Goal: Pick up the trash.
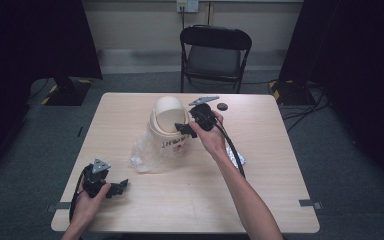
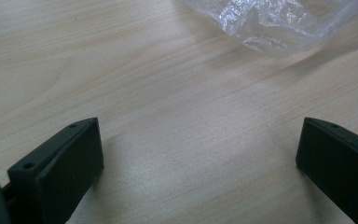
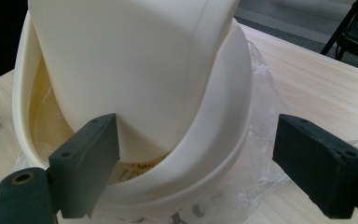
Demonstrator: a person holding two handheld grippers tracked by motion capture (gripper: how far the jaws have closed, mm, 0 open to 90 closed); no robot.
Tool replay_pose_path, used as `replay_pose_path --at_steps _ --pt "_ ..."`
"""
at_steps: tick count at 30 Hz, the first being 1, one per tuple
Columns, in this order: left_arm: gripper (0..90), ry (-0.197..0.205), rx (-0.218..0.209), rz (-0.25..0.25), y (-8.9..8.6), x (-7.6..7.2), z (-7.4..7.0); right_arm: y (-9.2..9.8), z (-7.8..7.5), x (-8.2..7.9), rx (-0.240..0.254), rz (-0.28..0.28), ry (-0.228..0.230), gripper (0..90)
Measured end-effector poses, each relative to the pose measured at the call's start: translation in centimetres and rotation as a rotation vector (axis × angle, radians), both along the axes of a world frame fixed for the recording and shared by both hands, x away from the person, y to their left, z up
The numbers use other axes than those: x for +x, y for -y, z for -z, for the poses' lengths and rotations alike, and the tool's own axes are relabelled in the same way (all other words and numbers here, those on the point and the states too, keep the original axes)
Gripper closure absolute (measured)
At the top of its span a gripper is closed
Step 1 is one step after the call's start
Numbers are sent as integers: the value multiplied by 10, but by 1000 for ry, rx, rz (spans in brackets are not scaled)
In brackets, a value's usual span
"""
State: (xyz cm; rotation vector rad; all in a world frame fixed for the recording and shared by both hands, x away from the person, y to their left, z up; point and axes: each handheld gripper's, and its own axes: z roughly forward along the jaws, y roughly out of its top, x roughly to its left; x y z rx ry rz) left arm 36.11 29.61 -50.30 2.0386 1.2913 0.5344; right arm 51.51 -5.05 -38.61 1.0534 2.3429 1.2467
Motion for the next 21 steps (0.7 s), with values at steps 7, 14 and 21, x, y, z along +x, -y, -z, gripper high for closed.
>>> replay_pose_path --at_steps 7,14,21 --pt "1 0 -1 0 0 0 0 -5 5 4 6 5 -8 135" --pt "1 0 -2 -1 0 0 0 -9 12 14 -14 43 -5 143" --pt "1 1 -2 0 0 0 0 -13 12 23 -13 62 -14 144"
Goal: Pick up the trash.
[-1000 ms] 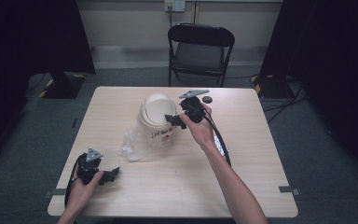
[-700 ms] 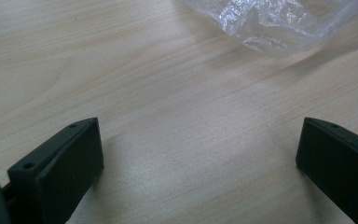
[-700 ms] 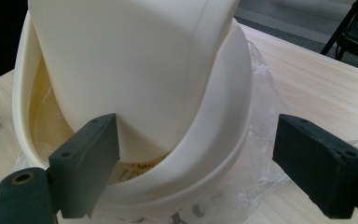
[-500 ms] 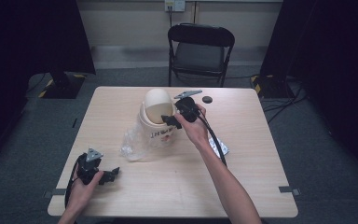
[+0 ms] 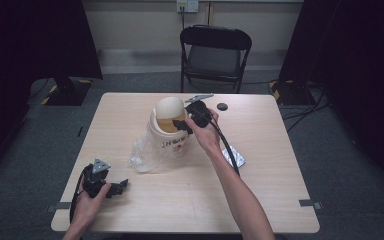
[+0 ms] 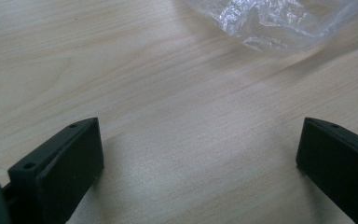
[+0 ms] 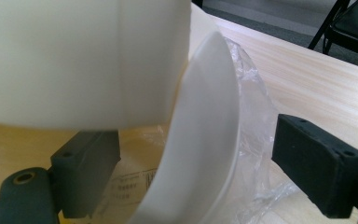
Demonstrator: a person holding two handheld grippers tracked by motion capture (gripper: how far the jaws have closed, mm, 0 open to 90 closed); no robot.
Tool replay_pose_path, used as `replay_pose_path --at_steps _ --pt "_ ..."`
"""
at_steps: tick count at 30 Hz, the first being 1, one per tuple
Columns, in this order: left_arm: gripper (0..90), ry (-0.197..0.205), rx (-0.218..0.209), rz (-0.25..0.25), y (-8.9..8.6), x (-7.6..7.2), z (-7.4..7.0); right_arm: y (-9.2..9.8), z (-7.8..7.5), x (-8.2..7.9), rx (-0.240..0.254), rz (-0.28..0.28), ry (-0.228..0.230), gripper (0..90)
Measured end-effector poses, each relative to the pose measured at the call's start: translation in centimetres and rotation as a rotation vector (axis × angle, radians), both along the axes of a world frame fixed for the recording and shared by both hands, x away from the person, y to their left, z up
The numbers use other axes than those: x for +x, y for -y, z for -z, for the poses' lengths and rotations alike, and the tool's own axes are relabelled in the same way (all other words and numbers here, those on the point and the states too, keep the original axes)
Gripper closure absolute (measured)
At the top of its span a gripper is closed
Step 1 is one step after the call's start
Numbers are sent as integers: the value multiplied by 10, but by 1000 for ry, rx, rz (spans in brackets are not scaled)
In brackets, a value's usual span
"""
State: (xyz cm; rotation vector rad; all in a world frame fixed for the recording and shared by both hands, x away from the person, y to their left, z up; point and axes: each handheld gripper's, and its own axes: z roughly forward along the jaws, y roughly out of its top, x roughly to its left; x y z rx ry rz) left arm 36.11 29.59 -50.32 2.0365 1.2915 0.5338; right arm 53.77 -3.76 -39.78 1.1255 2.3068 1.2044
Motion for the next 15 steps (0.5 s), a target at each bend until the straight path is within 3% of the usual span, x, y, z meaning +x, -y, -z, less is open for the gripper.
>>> replay_pose_path --at_steps 8,12,13,15 --pt "1 0 0 0 0 0 0 2 -2 -5 27 -5 -12 149" --pt "1 0 0 0 0 0 0 5 -10 -12 36 -15 4 148" --pt "0 0 0 0 0 0 0 9 -15 -16 68 -18 12 147" --pt "0 0 2 0 0 0 0 14 -18 -21 81 -17 21 146"
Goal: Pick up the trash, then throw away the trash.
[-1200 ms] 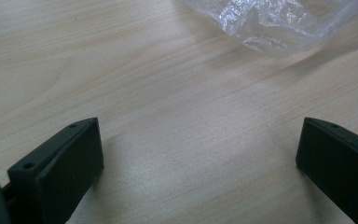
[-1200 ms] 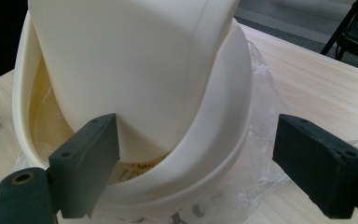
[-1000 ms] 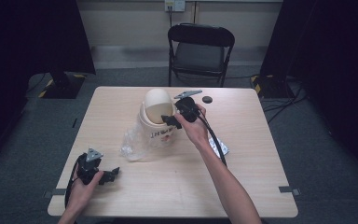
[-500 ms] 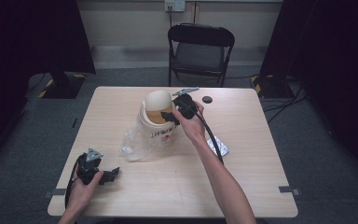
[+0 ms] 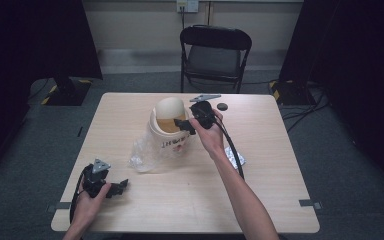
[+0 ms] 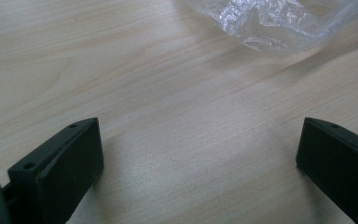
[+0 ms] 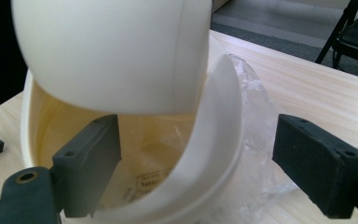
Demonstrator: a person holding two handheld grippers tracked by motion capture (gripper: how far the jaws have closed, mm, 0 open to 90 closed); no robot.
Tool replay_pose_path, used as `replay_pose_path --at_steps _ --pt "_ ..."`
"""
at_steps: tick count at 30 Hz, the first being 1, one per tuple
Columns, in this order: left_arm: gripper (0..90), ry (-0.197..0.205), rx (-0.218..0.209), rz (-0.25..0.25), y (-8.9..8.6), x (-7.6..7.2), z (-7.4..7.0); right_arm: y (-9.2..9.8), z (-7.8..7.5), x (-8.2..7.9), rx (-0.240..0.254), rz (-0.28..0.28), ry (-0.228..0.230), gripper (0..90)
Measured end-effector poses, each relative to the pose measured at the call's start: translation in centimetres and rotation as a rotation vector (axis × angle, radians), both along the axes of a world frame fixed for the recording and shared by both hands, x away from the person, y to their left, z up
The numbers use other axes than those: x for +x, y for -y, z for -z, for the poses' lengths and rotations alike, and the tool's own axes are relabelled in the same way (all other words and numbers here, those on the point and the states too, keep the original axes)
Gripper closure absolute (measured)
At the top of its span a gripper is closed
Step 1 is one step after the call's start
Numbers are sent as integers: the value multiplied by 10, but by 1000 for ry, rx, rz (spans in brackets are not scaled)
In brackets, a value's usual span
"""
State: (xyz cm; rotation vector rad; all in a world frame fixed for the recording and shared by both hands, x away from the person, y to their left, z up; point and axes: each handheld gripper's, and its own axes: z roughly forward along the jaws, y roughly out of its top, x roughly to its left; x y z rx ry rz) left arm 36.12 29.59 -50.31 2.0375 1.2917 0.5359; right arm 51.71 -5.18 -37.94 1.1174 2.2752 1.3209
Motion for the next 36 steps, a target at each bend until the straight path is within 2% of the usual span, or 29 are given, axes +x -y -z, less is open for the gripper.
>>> replay_pose_path --at_steps 2,4,5,8,12,13,14,15,16,19,21,26,31,36 --pt "0 0 0 0 0 0 0 3 -1 -1 -4 0 3 145" --pt "0 -2 3 4 0 0 0 17 -3 -7 24 15 1 143" --pt "0 -2 3 4 0 0 0 17 -3 -7 24 15 1 143" --pt "0 -2 2 3 0 1 0 37 -12 -22 42 28 38 138" --pt "0 -2 3 4 0 1 0 59 -10 -34 24 49 38 138" --pt "0 -2 3 4 0 1 0 59 -10 -34 24 49 38 138" --pt "0 -2 4 4 0 1 0 71 -4 -39 22 58 32 138" --pt "0 -2 4 4 0 1 0 71 -4 -39 22 58 32 138" --pt "0 -2 2 3 0 1 0 82 4 -44 9 66 18 138" --pt "0 -1 1 3 0 1 0 92 12 -49 -10 75 9 137" --pt "0 -2 3 4 0 1 0 104 23 -56 -21 82 -6 136" --pt "0 -1 2 3 0 1 0 118 37 -65 -51 87 -22 137" --pt "0 -1 2 3 0 1 0 128 45 -70 -60 101 -38 138" --pt "0 -2 2 3 0 1 0 138 60 -76 -108 103 -55 150"
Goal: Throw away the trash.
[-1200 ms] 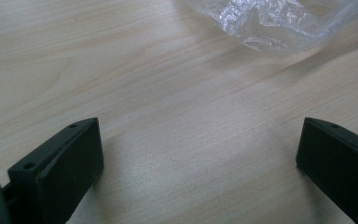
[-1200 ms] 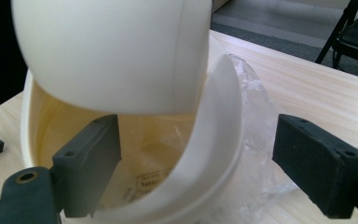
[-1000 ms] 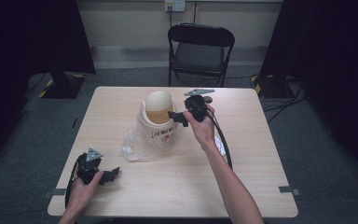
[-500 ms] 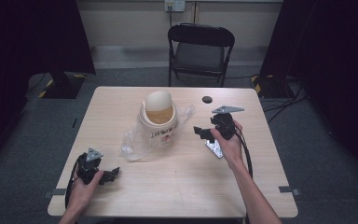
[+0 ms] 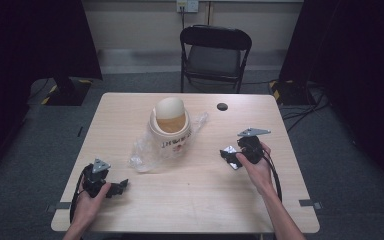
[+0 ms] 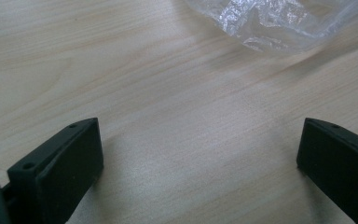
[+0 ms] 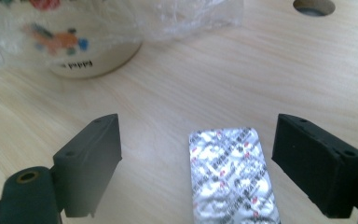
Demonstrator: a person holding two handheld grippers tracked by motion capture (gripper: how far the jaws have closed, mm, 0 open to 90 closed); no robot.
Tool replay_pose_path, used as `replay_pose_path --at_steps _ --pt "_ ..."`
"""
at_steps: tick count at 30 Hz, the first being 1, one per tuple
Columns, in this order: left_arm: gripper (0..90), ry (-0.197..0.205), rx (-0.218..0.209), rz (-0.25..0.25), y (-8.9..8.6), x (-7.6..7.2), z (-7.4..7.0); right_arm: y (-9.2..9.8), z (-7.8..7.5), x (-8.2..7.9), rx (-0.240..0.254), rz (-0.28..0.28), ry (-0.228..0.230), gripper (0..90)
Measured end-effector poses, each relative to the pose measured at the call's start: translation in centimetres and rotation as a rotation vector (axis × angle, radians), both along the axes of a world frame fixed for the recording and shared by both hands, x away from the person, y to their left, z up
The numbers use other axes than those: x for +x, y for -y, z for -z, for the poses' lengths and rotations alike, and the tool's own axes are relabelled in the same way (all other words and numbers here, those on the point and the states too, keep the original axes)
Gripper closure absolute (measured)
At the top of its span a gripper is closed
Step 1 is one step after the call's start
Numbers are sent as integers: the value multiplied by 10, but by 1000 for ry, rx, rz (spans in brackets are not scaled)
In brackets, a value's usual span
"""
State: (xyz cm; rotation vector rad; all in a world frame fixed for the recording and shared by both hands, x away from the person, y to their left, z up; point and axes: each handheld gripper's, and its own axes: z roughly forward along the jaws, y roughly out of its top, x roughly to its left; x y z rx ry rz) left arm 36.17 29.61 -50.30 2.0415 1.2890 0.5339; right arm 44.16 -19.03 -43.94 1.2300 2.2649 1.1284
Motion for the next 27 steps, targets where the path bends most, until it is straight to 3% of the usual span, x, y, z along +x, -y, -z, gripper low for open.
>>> replay_pose_path --at_steps 11,20,27 --pt "0 0 0 0 0 0 0 17 26 -8 -69 26 -36 144" --pt "0 0 2 1 0 0 0 23 46 -4 -79 45 -79 171" --pt "0 0 2 1 0 0 0 24 53 -4 -91 46 -76 179"
